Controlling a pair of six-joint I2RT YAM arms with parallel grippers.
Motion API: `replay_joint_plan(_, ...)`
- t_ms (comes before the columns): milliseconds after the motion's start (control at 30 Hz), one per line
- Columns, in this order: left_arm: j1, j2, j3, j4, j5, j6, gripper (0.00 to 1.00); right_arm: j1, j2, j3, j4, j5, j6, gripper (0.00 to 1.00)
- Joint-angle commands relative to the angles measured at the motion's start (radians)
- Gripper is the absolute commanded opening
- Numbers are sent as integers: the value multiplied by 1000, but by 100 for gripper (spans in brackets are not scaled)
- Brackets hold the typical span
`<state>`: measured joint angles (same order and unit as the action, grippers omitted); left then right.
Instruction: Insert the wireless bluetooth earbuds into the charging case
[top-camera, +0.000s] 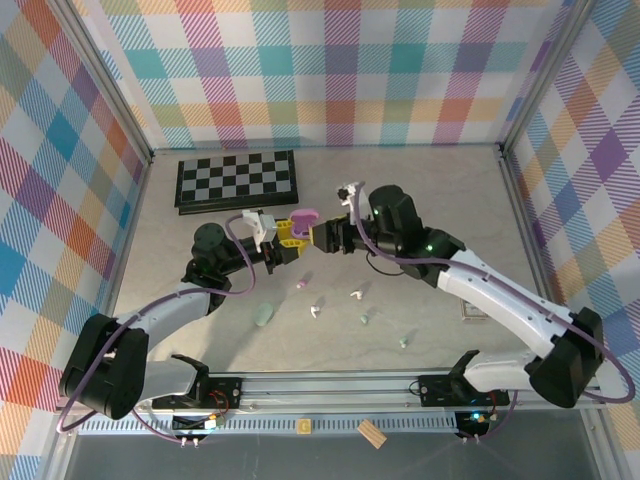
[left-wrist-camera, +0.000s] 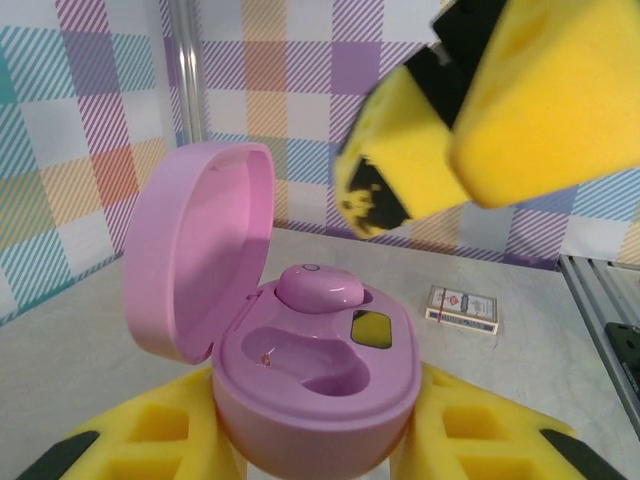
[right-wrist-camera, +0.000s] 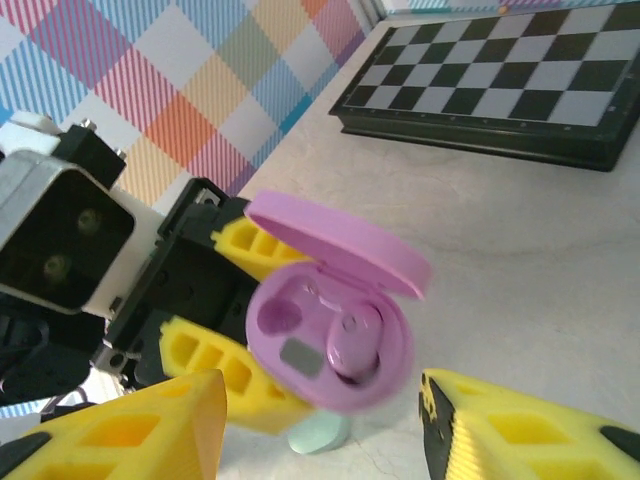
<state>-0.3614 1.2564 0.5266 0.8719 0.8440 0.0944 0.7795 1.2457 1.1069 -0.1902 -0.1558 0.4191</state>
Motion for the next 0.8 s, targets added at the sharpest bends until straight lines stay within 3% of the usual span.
replay_joint_plan(0,39,12,-3,82,0,-7,33,-23,-59,-84,59,78,71,55)
replay_joint_plan(167,99,0,-18,108,0,-25,33,-81,-66,-209,102,125,214,54)
replay_joint_plan(400,138,-62,-31,79,-15,-24,33,-110,132,-216,94,6,410,53)
replay_joint_plan(767,178,-102,-36,65,-42,-22,33,-5,439,-173,204,-94,626,51)
